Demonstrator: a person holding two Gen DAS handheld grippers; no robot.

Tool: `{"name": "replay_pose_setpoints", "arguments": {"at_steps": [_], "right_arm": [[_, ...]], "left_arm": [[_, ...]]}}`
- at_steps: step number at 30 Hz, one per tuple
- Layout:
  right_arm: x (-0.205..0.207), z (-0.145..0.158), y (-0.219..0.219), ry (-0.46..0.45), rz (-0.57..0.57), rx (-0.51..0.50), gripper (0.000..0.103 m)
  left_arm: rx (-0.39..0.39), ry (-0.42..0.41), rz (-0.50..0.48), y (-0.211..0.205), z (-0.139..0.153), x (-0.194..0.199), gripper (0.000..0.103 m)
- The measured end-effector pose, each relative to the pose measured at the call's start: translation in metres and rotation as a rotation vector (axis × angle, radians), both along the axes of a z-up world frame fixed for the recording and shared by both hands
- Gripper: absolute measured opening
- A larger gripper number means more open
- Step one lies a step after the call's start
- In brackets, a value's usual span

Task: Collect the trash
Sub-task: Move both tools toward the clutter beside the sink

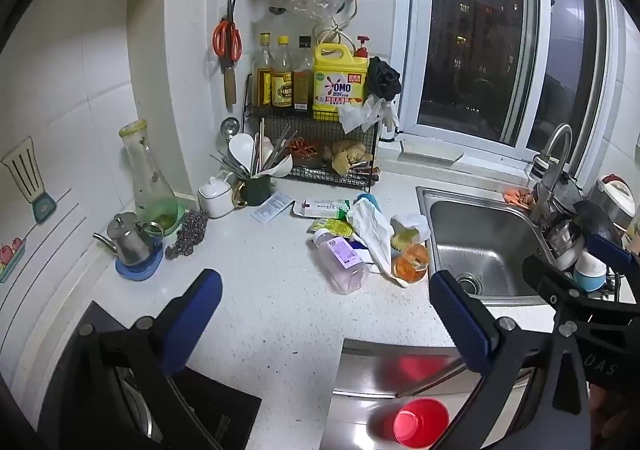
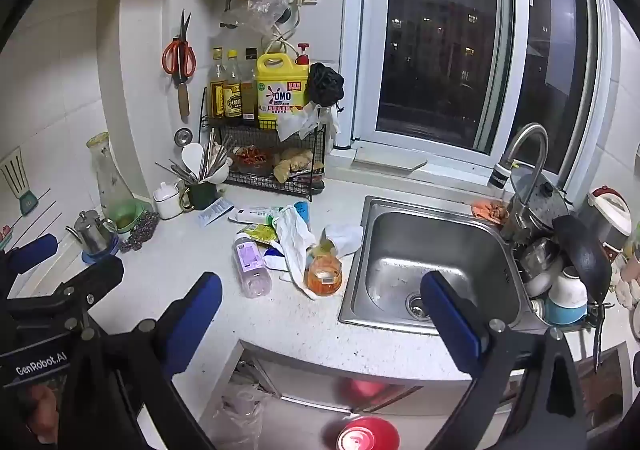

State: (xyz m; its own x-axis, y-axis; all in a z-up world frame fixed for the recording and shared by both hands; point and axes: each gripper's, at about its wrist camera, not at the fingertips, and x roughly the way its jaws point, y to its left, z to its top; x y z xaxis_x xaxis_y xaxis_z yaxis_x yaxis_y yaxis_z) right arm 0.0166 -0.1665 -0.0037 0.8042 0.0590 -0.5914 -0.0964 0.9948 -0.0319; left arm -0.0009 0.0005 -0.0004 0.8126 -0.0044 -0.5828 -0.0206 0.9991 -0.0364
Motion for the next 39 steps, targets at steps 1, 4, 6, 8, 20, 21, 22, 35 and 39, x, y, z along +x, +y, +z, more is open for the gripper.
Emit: {"name": "replay_pose_setpoints", "arguments": {"at_steps": [1,4,6,8,20,21,22,35,39], "right_arm": [[-0.0003,0.0002,0.0003,-0.002,0.000,-0.002,0.100],[0.0001,0.0006,0.0011,0.010,0.003,-0.001,0.100],[0.0001,-0.0008,0.0001,0.014,0.005,0.002,0.100],[-0.0016,-0.0029,-0.0006,0.012,0.005,-0.001,0.100],[-0.0029,-0.0070,-0.0009,0.030,0.006,-0.005,0.100],[-0.0018,-0.0072,-0.0023,0.033,0.009,-0.003,0.100],[-0.0017,-0.0069,-0.0015,0.035,0.011,-0.003,0.100],[-0.0027,-0.0077,0.0016,0.048,0.008,-0.004,0.100],[-0.0029,-0.0081,0.0015,0.050,0.007,-0.005,0.100]], "left_arm": [[-0.004,-0.002,-0.002,-0.0001,-0.0002,-0.0011,0.103],[0.006,0.016,0.006,-0.0042,-0.0038,-0.0006,0.103],[0.011,0.020,0.006,-0.0066,-0.0043,-0.0011,0.103],[0.010,0.022,0.005,-0.0083,-0.0019,-0.0011,0.103],[-0.019,0.027,-0.025,-0.0011,0.0001,-0.0005,0.103],[-0.018,0.029,-0.025,-0.0010,0.0002,0.0001,0.103],[-0.017,0.030,-0.026,-0.0012,0.0002,0.0003,0.103],[-0.018,0.036,-0.033,0.0003,-0.0029,-0.0010,0.103],[-0.020,0.039,-0.037,0.0006,-0.0045,-0.0013,0.103]]}}
